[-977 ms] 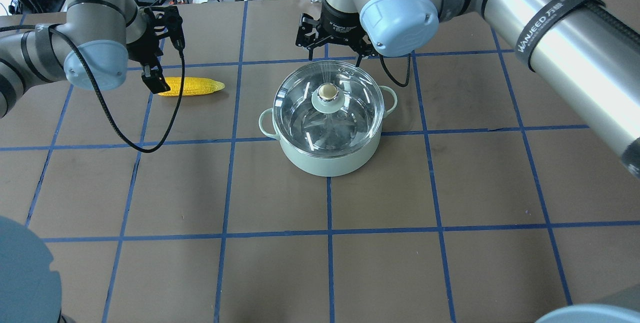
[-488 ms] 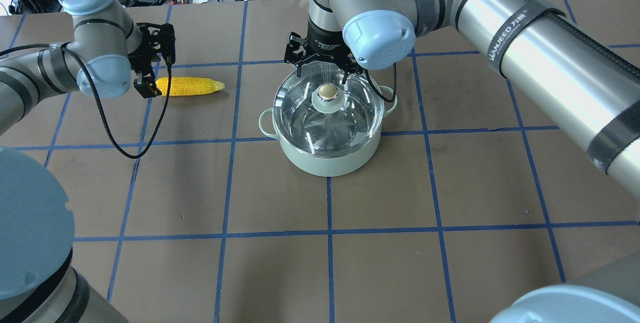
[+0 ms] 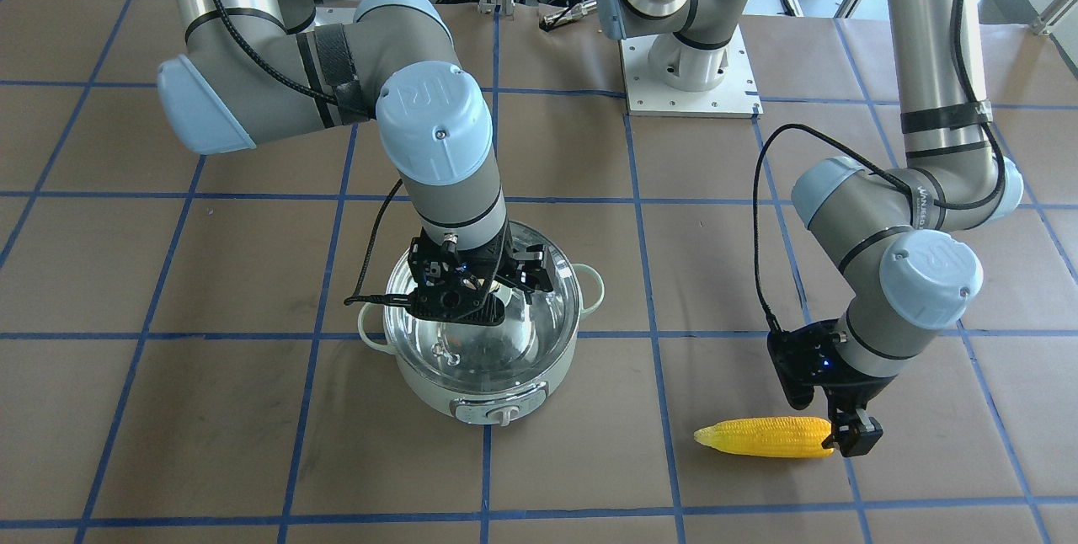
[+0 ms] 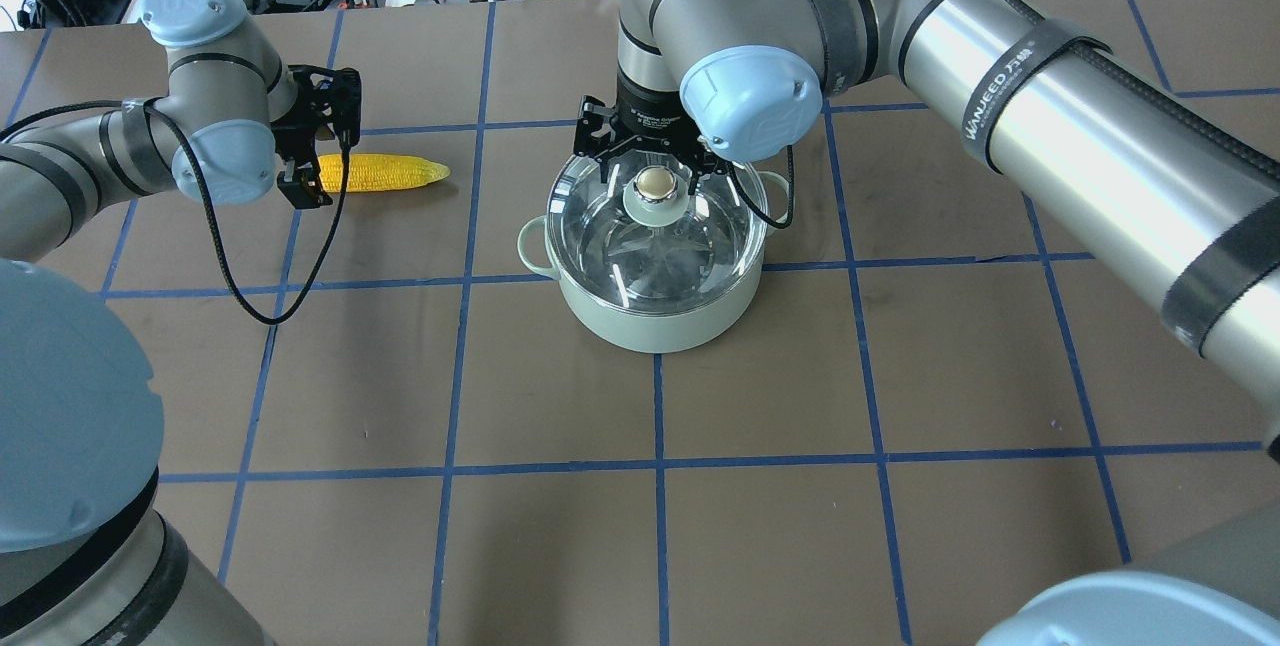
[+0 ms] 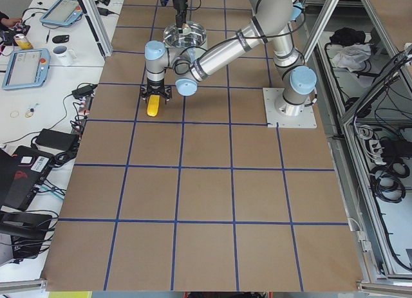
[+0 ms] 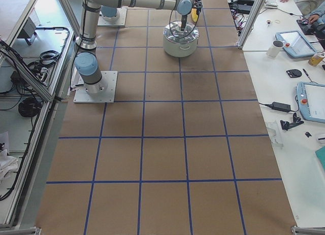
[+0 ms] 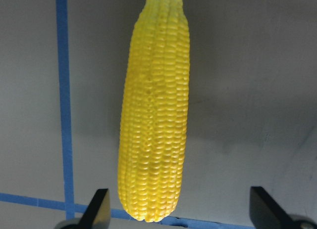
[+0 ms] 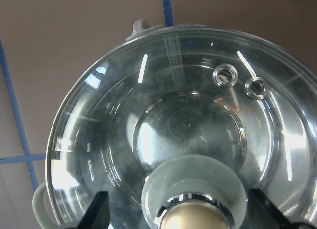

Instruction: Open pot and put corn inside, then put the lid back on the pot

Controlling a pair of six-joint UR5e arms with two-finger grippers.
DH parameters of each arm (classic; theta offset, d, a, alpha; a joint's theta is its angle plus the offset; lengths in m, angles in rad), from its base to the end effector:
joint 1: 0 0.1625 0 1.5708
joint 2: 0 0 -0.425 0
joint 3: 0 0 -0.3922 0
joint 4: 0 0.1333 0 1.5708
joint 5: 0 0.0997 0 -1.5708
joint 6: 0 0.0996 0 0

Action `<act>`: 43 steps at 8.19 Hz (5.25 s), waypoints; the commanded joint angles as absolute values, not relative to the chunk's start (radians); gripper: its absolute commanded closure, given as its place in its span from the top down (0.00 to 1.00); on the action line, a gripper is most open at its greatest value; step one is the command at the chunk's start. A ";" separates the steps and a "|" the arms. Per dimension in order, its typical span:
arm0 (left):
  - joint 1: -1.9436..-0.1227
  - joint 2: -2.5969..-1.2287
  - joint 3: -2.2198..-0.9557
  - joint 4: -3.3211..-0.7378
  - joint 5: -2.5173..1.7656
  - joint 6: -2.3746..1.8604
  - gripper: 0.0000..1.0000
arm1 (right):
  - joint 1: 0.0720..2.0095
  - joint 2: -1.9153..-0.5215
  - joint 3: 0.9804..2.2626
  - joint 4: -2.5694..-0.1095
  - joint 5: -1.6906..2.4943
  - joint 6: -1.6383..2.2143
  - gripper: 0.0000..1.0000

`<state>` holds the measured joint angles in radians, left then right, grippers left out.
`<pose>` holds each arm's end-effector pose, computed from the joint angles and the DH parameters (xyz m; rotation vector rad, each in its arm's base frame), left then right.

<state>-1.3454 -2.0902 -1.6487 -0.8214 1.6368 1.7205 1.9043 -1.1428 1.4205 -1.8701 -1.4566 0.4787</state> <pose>0.0215 -0.6608 0.2277 2.0194 2.1894 -0.0465 0.3512 -0.5719 0.3449 0.2178 3.0201 0.0383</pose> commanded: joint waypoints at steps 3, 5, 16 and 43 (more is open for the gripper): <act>-1.345 -2.108 -1.646 -0.824 1.592 1.732 1.00 | 1.905 -1.158 1.425 -1.832 -1.500 0.462 0.45; -1.345 -2.117 -1.646 -0.821 1.592 1.726 1.00 | 1.905 -1.158 1.416 -1.833 -1.491 0.456 0.31; -1.347 -2.169 -1.646 -0.818 1.545 1.715 0.23 | 1.438 -1.414 1.376 -1.517 -1.557 -0.104 0.25; -1.893 -1.925 -1.648 -0.848 1.545 1.160 0.96 | 1.414 -1.424 1.399 -1.516 -1.572 -0.132 0.25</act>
<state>-1.8928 -1.9408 -1.6490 -0.8418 1.5360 1.1674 1.4138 -1.4235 1.3990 -1.5152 -1.5741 -0.1319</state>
